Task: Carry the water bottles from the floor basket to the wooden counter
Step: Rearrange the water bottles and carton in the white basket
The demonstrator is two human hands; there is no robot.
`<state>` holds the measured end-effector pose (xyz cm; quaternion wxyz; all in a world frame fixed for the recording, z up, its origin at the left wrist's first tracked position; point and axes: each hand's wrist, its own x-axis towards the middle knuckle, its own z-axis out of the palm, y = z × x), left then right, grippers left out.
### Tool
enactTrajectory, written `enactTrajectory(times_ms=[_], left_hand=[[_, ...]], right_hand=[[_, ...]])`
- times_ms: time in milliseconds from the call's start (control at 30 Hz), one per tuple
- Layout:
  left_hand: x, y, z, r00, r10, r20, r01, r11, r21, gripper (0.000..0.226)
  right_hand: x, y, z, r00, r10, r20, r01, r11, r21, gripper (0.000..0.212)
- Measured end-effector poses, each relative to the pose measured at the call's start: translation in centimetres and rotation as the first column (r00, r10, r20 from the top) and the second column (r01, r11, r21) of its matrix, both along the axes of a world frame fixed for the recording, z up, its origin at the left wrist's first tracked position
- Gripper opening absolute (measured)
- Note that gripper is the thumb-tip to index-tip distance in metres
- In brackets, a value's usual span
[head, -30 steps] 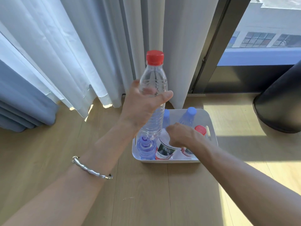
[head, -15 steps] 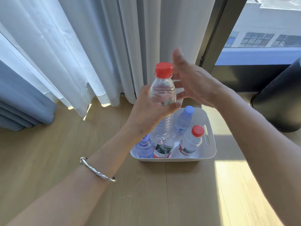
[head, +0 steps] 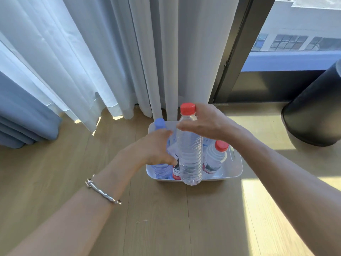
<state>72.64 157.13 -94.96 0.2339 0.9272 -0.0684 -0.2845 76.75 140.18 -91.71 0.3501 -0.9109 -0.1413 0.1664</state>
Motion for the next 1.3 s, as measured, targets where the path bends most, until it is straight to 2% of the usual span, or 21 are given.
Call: enactTrajectory(times_ms=[100,200,333,500,600,700,767,867,967,1033,1100,1133,1200,1300], left_hand=[[-0.7,0.0,-1.8,1.000,-0.006,0.008,0.005,0.991,0.134,0.028],[-0.8,0.2,-2.5,1.000,-0.002,-0.016,0.004,0.985,0.170,0.038],[-0.5,0.4,-2.6,1.000,-0.007,-0.027,0.011,0.984,0.179,0.041],[-0.2,0.5,-2.8,1.000,-0.004,-0.027,0.009,0.983,0.183,0.044],[-0.1,0.4,-2.9,1.000,-0.013,-0.019,0.016,0.980,0.197,0.042],[-0.2,0.5,-3.0,1.000,-0.017,-0.018,0.021,0.978,0.206,0.041],[-0.2,0.6,-3.1,1.000,-0.015,-0.006,0.016,0.978,0.210,0.041],[-0.1,0.5,-3.1,0.999,-0.037,0.001,0.036,0.973,0.228,0.042],[0.2,0.5,-3.0,0.998,-0.066,-0.013,0.067,0.968,0.242,0.036],[0.5,0.9,-3.0,0.997,-0.068,-0.033,0.075,0.964,0.255,0.033],[0.7,1.4,-3.0,0.998,-0.065,-0.019,0.068,0.956,0.287,0.014],[0.7,1.7,-2.9,0.998,-0.060,-0.009,0.060,0.951,0.303,0.005],[0.7,2.3,-3.0,0.999,-0.050,-0.012,0.051,0.949,0.311,0.021],[0.5,2.6,-3.0,0.998,-0.051,-0.040,0.060,0.951,0.303,0.021]], right_hand=[[0.1,0.1,-0.7,0.995,-0.102,0.014,0.101,0.992,0.071,0.031],[-0.1,0.8,-2.1,0.995,-0.091,0.035,0.091,0.996,0.010,0.026],[-0.9,0.9,-4.4,0.999,-0.038,-0.015,0.036,0.995,-0.097,0.034],[-0.7,1.4,-4.2,0.996,0.079,-0.037,-0.086,0.956,-0.280,0.018],[-0.5,2.0,-3.5,0.984,0.151,-0.091,-0.175,0.892,-0.417,0.020],[-0.4,2.4,-2.7,0.956,0.187,-0.227,-0.285,0.786,-0.549,0.028],[-0.4,2.6,-2.6,0.939,0.190,-0.286,-0.328,0.744,-0.583,0.029],[-0.5,3.1,-3.2,0.941,0.206,-0.270,-0.330,0.740,-0.586,0.013],[-1.1,4.2,-3.4,0.952,0.251,-0.177,-0.307,0.736,-0.603,0.010],[-1.6,5.1,-3.8,0.947,0.315,-0.056,-0.280,0.729,-0.625,0.018],[-1.9,5.9,-4.4,0.932,0.362,-0.015,-0.288,0.714,-0.638,0.022],[-1.8,6.2,-5.0,0.929,0.368,-0.039,-0.303,0.695,-0.652,0.024],[-1.3,6.4,-5.9,0.936,0.328,-0.127,-0.322,0.654,-0.685,0.027],[-0.3,6.7,-7.0,0.943,0.261,-0.206,-0.326,0.598,-0.733,0.029]])
